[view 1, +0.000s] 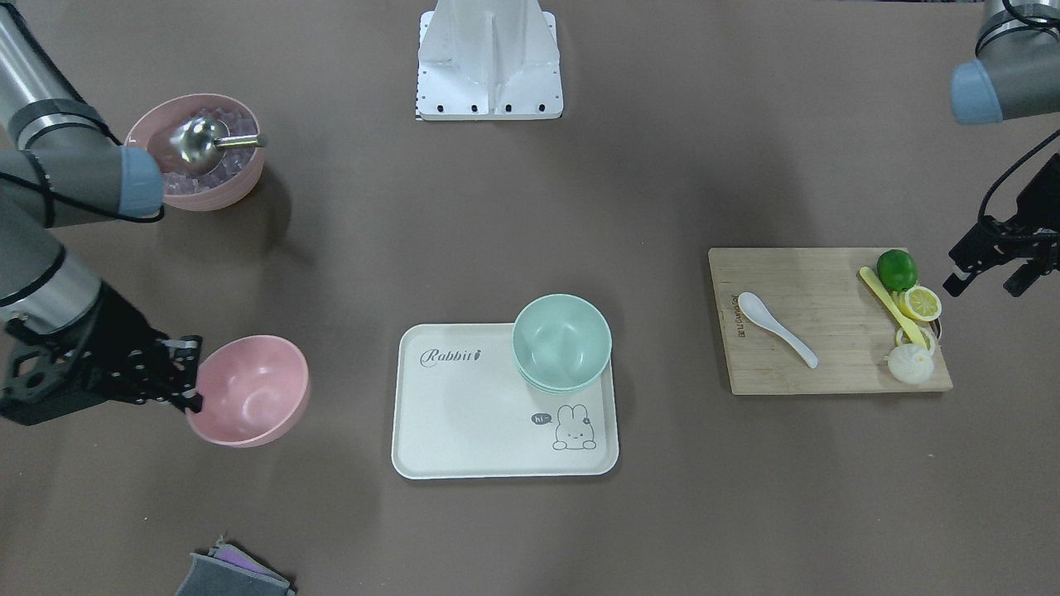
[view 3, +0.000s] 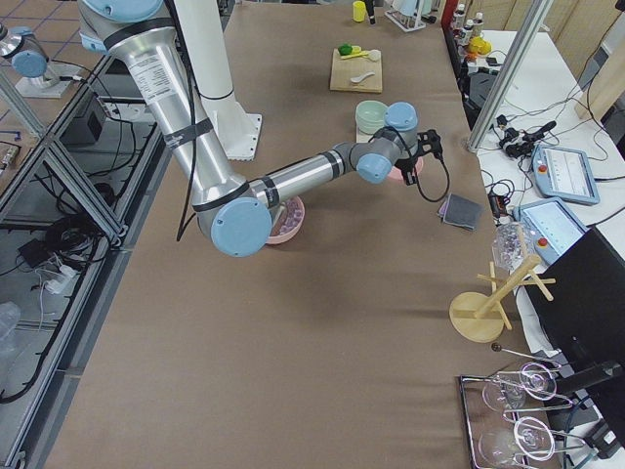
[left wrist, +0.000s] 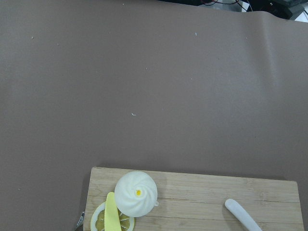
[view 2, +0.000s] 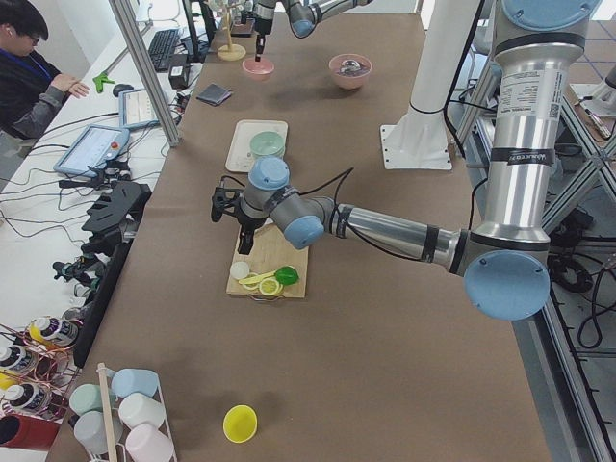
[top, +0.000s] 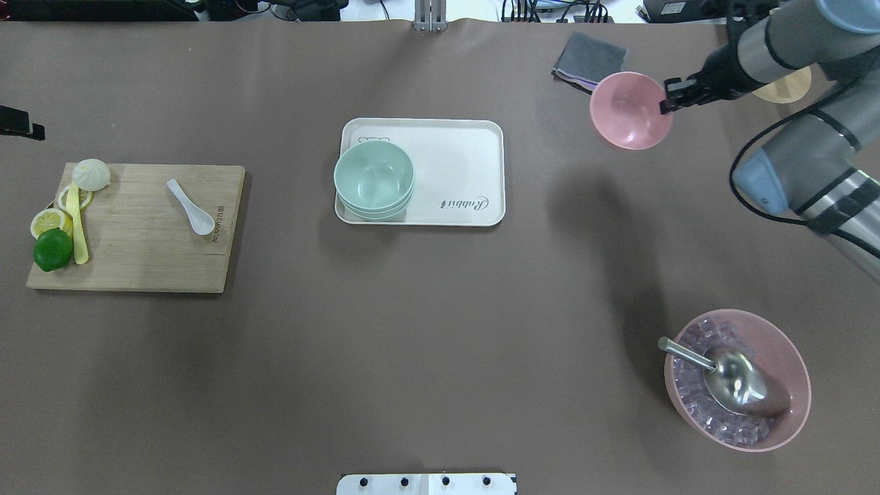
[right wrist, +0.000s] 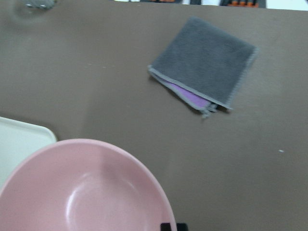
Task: Stack pink bowl on green and place spoon
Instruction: 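Lift the pink bowl with the right gripper and carry it over the green bowl, then lower the pink bowl into the green bowl and open the right gripper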
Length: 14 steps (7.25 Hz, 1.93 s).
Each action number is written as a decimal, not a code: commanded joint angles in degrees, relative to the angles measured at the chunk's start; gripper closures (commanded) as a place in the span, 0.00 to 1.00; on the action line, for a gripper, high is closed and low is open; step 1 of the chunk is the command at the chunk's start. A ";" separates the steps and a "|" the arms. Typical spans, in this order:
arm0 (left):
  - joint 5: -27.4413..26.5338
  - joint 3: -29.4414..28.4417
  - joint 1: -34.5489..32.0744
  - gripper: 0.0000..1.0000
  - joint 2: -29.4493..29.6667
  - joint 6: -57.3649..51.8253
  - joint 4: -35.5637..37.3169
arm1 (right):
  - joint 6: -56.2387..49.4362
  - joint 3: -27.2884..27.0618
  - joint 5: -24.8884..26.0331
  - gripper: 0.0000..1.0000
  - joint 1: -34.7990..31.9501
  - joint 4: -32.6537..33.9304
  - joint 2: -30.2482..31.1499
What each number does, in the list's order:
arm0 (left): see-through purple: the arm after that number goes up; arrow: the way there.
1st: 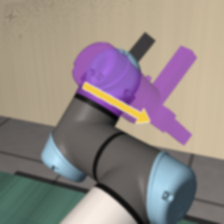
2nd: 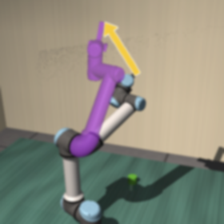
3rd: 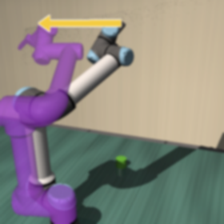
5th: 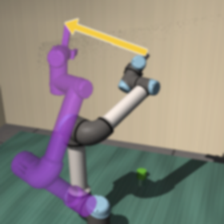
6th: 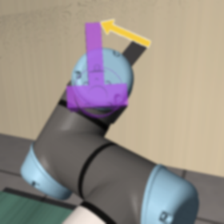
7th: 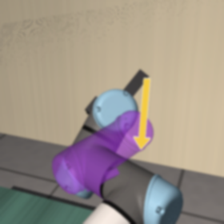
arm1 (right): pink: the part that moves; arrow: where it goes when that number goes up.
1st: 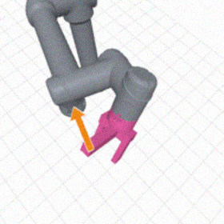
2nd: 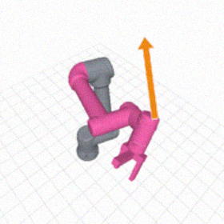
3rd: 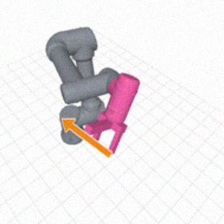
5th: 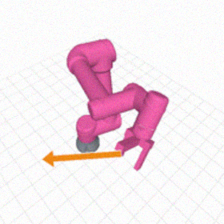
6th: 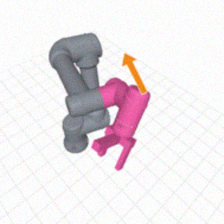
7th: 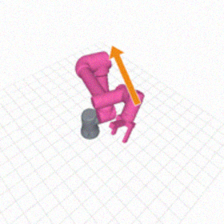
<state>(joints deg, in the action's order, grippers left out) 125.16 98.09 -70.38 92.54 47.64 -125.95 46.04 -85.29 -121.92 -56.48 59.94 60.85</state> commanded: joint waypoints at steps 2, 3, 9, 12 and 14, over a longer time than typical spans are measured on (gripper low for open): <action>0.00 0.00 0.50 0.02 0.01 -0.09 -0.09 | 13.69 -0.50 9.74 1.00 11.26 15.48 -14.83; 0.00 0.00 0.68 0.02 -0.08 -0.09 -0.09 | 16.60 -0.23 11.42 1.00 14.00 22.17 -19.49; 0.00 -0.18 1.03 0.02 -1.22 0.09 -2.10 | 23.31 13.30 12.94 1.00 19.39 24.17 -30.35; 0.00 -0.18 1.20 0.02 -1.22 0.09 -2.20 | 23.04 15.67 13.02 1.00 19.39 23.73 -30.97; 0.00 -0.18 1.29 0.02 -1.22 0.09 -2.11 | 22.95 16.29 13.37 1.00 19.74 23.55 -30.97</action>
<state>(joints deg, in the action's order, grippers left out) 125.16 97.92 -69.13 91.31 47.77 -128.12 69.04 -69.50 -108.82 -36.93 83.63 29.90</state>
